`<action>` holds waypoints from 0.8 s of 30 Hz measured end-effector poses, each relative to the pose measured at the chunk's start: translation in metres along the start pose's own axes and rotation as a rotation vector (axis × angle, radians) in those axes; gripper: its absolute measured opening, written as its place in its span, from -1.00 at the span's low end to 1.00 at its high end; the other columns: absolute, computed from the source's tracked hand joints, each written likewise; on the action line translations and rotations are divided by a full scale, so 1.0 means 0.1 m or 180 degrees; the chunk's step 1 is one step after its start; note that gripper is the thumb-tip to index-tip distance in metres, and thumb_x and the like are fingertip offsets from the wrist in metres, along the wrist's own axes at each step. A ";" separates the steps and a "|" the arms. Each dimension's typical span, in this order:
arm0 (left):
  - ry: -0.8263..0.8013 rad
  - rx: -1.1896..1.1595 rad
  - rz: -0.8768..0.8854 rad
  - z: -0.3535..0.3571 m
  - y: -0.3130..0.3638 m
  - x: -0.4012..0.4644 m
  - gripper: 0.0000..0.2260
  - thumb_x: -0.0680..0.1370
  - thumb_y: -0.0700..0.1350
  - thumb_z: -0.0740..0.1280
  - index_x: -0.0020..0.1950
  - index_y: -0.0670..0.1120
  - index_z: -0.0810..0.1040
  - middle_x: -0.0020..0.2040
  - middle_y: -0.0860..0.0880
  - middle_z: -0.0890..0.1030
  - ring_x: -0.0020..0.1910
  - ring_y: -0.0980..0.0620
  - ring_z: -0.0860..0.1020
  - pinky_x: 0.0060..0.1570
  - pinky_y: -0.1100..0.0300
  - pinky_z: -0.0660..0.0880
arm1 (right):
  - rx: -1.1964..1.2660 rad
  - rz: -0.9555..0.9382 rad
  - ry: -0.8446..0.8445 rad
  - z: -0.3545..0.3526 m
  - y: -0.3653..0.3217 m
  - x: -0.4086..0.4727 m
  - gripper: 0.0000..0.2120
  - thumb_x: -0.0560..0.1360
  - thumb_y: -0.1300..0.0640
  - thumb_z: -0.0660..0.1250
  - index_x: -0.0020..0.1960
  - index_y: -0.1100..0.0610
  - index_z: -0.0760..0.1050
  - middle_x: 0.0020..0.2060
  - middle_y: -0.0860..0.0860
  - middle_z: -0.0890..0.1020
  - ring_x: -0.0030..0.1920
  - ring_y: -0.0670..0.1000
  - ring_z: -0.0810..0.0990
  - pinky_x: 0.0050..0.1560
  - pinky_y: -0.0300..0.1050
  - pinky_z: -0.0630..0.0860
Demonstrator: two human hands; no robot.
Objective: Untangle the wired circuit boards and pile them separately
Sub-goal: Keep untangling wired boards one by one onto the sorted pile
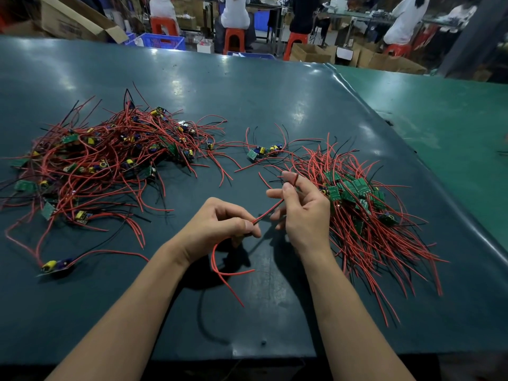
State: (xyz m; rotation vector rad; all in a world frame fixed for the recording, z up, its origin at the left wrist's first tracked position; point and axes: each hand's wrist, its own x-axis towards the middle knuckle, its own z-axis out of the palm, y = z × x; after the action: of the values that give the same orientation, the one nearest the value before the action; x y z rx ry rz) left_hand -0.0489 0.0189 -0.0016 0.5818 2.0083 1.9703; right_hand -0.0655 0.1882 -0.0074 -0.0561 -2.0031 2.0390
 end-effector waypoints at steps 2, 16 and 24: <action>-0.0010 -0.0056 -0.0002 -0.01 0.00 0.00 -0.82 0.29 -0.01 0.38 -0.29 -0.08 0.71 -0.42 -0.01 0.52 -0.44 0.11 0.41 -0.39 0.33 0.35 | 0.0076 0.0004 0.0046 -0.02 -0.01 0.01 -0.88 0.64 0.22 0.20 0.07 0.08 0.50 -0.27 0.03 0.71 -0.57 -0.06 0.50 -0.59 -0.24 0.41; 0.0426 -0.0715 0.0084 -0.02 -0.03 0.02 -0.86 0.34 -0.07 0.44 -0.24 -0.12 0.71 -0.45 -0.03 0.50 -0.53 0.11 0.42 -0.50 0.35 0.33 | 0.0828 0.0525 0.0313 -0.07 -0.03 0.07 -0.63 0.67 -0.07 0.13 0.01 0.20 0.54 -0.38 0.10 0.68 -0.62 -0.03 0.49 -0.65 -0.29 0.35; 0.1328 -0.1812 0.0156 0.00 -0.05 0.09 -0.77 0.25 -0.09 0.50 -0.19 -0.10 0.53 -0.25 -0.06 0.68 -0.37 0.08 0.63 -0.35 0.31 0.55 | 0.0514 0.0506 -0.1403 0.13 -0.02 -0.16 -0.69 0.50 0.28 0.42 0.21 0.05 0.60 -0.20 0.01 0.69 -0.49 -0.06 0.55 -0.57 -0.25 0.44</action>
State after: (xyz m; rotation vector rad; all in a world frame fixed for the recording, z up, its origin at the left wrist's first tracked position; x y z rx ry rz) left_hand -0.0574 0.0235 -0.0061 0.0888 1.4945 2.7076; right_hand -0.0525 0.1723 -0.0079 0.3021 -2.1211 2.4826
